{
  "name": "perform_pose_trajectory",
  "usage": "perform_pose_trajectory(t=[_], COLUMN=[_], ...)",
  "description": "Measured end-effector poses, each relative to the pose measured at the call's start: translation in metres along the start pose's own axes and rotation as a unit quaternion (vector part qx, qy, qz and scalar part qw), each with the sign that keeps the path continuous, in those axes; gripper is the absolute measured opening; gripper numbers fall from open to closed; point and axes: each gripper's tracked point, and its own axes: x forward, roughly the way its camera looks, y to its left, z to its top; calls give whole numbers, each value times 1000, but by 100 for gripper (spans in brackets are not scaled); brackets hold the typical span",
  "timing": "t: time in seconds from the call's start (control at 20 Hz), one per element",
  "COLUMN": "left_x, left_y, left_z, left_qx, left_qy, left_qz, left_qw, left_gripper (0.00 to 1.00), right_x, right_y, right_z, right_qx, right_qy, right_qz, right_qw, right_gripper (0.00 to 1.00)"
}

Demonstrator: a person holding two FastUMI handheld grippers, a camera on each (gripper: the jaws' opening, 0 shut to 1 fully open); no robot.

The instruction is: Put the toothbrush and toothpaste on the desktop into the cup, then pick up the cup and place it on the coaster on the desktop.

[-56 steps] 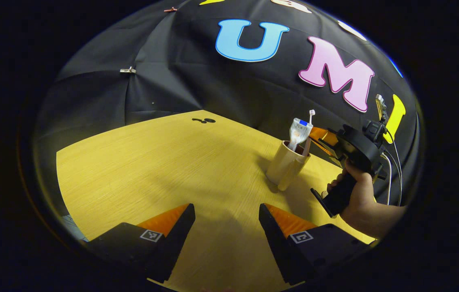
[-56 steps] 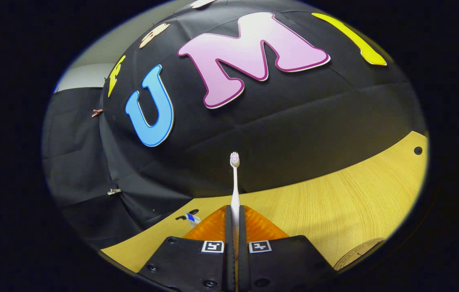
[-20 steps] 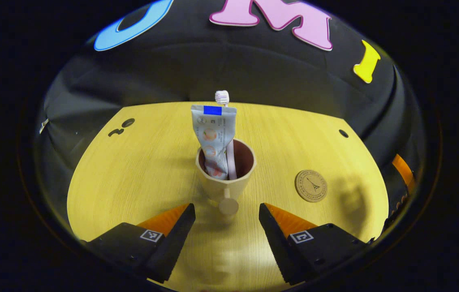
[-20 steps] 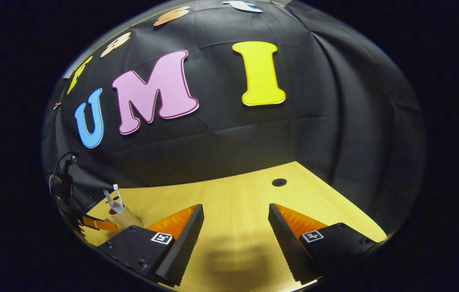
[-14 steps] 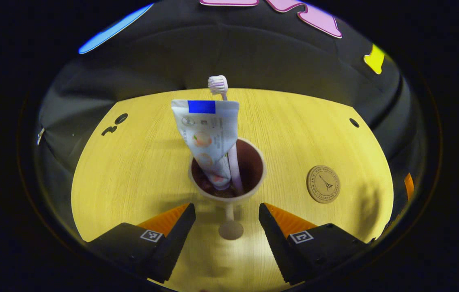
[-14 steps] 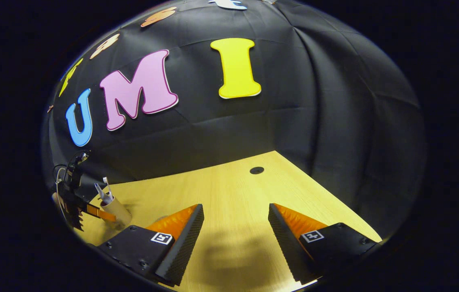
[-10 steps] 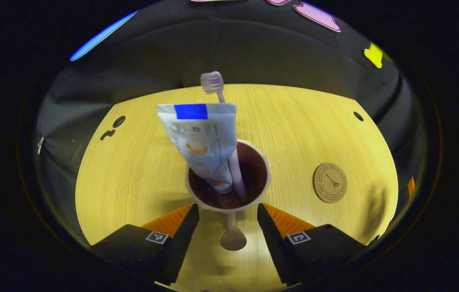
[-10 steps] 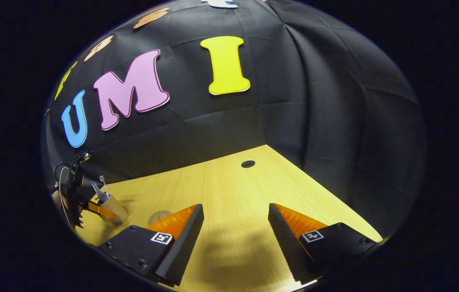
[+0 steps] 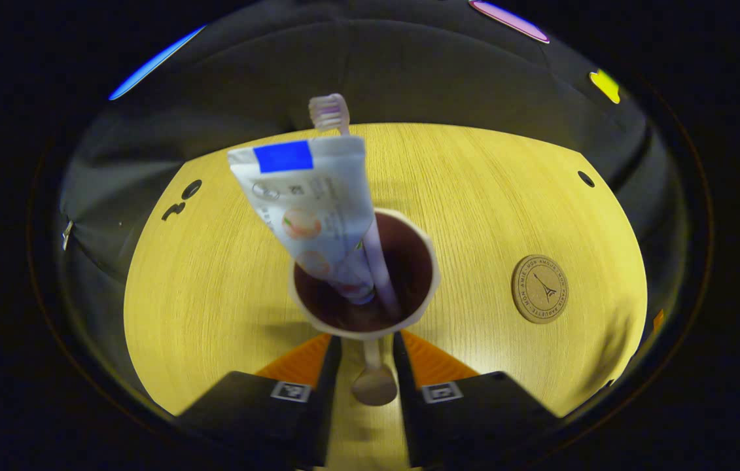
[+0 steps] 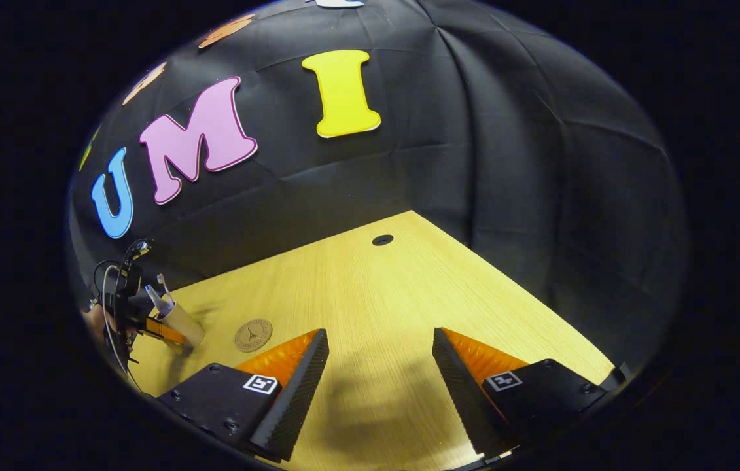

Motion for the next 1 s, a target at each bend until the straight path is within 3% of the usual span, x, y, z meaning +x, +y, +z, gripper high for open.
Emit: perform_pose_trajectory(t=[0.15, 0.35, 0.4, 0.5, 0.55, 0.8, 1.0], left_x=[-1, -3, -3, -6, -9, -20, -25], left_y=[0, 0, 0, 0, -2, -27, -69], left_z=[1, 2, 2, 5, 9, 20, 24], left_qx=[-3, -3, -1, 6, 11, 55, 82], left_qy=[-4, -10, -10, -15, -23, -50, -64], left_qz=[-3, -12, -15, -18, -19, -35, -73], left_qw=[1000, 1000, 1000, 1000, 999, 997, 992], left_gripper=[31, 27, 31, 25, 30, 25, 25], right_x=[1, 1, 2, 2, 2, 0, -3], right_y=[1, 4, 5, 7, 8, 7, 3], right_z=[-1, 1, 1, 0, 0, -9, -23], right_qx=[-7, -11, -11, -14, -16, -17, -17], right_qy=[7, 12, 14, 15, 16, 27, 41], right_qz=[1, 6, 7, 9, 10, 12, 12], right_qw=[1000, 1000, 1000, 1000, 1000, 999, 999], right_gripper=[98, 98, 98, 98, 98, 98, 98])
